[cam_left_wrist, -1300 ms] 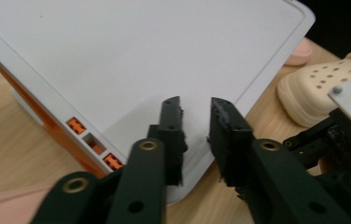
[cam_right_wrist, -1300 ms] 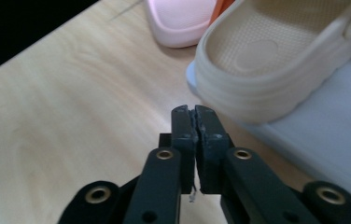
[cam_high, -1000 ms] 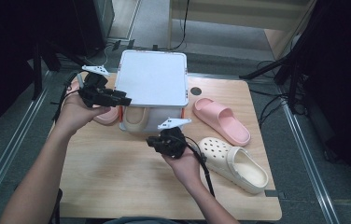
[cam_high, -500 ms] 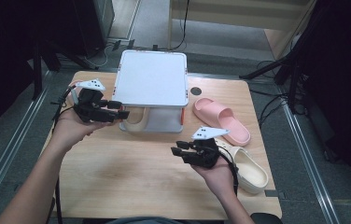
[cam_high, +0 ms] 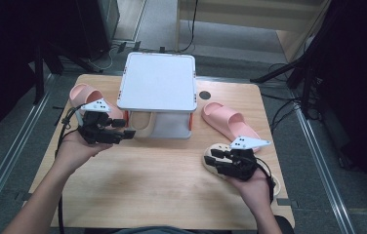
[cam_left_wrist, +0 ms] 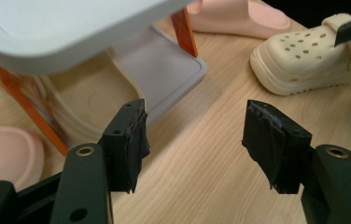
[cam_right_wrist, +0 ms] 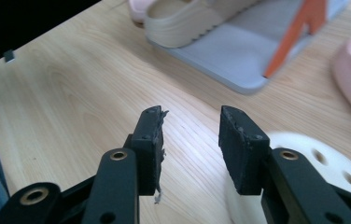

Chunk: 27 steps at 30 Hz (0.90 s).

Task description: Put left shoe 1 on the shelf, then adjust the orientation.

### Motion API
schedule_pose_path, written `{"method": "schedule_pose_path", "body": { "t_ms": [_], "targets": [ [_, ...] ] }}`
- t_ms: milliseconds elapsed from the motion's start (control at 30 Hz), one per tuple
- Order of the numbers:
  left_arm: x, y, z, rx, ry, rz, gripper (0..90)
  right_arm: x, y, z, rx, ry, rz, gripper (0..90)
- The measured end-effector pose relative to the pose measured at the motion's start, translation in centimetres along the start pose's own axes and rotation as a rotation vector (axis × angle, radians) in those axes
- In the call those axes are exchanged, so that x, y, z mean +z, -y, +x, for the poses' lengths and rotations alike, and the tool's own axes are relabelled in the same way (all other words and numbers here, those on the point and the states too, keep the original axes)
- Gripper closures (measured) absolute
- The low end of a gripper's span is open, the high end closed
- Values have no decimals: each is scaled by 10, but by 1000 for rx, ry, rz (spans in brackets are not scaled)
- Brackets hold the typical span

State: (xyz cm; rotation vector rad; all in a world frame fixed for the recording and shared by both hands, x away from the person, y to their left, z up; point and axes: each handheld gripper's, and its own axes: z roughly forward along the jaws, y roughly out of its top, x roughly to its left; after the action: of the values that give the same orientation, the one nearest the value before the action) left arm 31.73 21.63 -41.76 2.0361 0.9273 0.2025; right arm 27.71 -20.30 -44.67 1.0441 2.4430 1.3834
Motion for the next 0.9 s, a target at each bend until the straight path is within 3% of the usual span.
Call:
{"method": "schedule_pose_path", "body": {
  "t_ms": [367,600,733,900],
  "targets": [
    [10,15,-3,16,-14,10,395,-29,18,-17,86,61,-8,588],
    [25,9,-4,45,6,32,397,-46,31,-18,123,112,-5,579],
    [31,7,-5,52,18,20,403,-54,36,-19,137,137,-8,578],
    [44,-1,-10,78,38,59,412,-71,48,-20,166,176,-25,573]
  ]
}}
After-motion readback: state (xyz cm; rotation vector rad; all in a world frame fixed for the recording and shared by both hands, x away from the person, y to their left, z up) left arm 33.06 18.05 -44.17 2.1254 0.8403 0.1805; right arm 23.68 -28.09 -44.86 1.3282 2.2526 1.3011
